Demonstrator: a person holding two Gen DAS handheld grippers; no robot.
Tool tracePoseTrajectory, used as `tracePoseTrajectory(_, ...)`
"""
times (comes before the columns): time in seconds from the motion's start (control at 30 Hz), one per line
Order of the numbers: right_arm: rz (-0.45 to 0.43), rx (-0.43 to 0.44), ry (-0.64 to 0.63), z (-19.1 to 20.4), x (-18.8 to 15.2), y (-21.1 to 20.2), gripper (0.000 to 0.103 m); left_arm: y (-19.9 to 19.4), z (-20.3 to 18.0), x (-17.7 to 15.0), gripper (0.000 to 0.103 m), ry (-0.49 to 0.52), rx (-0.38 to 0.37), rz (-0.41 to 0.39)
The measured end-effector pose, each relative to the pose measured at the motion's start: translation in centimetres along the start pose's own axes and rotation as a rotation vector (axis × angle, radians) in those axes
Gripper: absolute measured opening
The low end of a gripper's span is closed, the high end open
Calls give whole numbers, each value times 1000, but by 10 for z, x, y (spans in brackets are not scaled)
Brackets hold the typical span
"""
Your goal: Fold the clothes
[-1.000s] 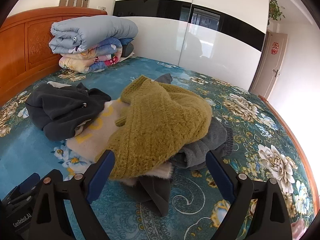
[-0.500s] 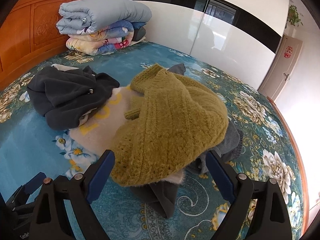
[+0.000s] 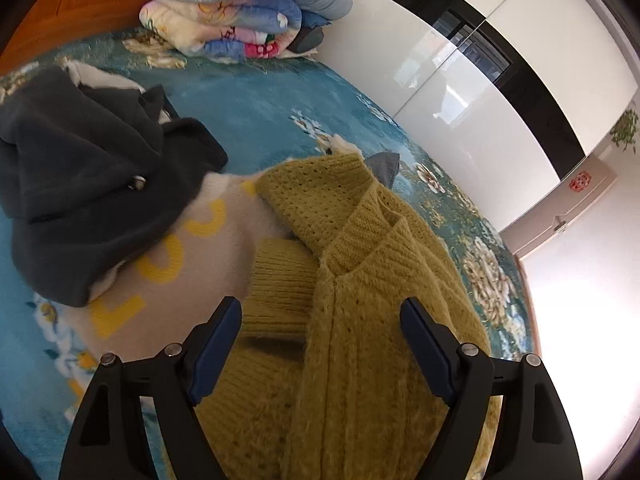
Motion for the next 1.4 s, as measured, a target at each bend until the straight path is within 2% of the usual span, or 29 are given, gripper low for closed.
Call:
tracePoseTrajectory(0.03,29,-34,-20,0,1,9,77,2,2,0,103,-1,5,4)
tracePoseTrajectory(0.07,49,-68,-35,-3,0,13,57,4,4,1,103,-4,10,8)
tracePoseTrajectory(0.13,66,-125,-39,-15,-3,12,26,6,9,2,103,-20,12,14)
tracePoseTrajectory(0.2,65,-115,5,-32,-6,4,20,8,13,3,103,-39,8,25)
tracePoseTrajectory(0.23,63,-108,25,-40,-8,-1,9,8,13,2,103,-43,0,34)
tracePoseTrajectory(0.3,54,-119,46,-57,-12,-15,9,7,11,0,103,-44,-19,50)
tracePoseTrajectory(0.53,-32,-177,10,-79,-11,-77,8,-6,-1,-10,103,25,-97,99)
tracePoseTrajectory(0.8,-133,-241,-35,-102,-9,-148,8,-35,12,-13,103,-28,-140,102)
tracePoseTrajectory(0.93,-221,-245,-104,-83,-7,-193,7,-55,24,-11,103,-52,-156,92)
tracePoseTrajectory(1.0,-266,-225,-84,-76,-13,-219,7,-67,30,-12,103,-55,-164,83)
tracePoseTrajectory(1.27,-418,-153,-132,-25,-67,-321,7,-107,41,-10,103,-57,-201,51)
tracePoseTrajectory(1.4,-481,-100,-83,-27,-91,-369,7,-123,38,-11,103,-39,-215,38)
Point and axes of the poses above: each gripper's, at about its wrist camera, not at the fingertips, and y roughly the way its jaws point, z to its left, x to its top, the point moved 7 cm from there along y, roughly the way its jaws point, and after that the axes turned 11 degrees about x, right-handed, at the moved point
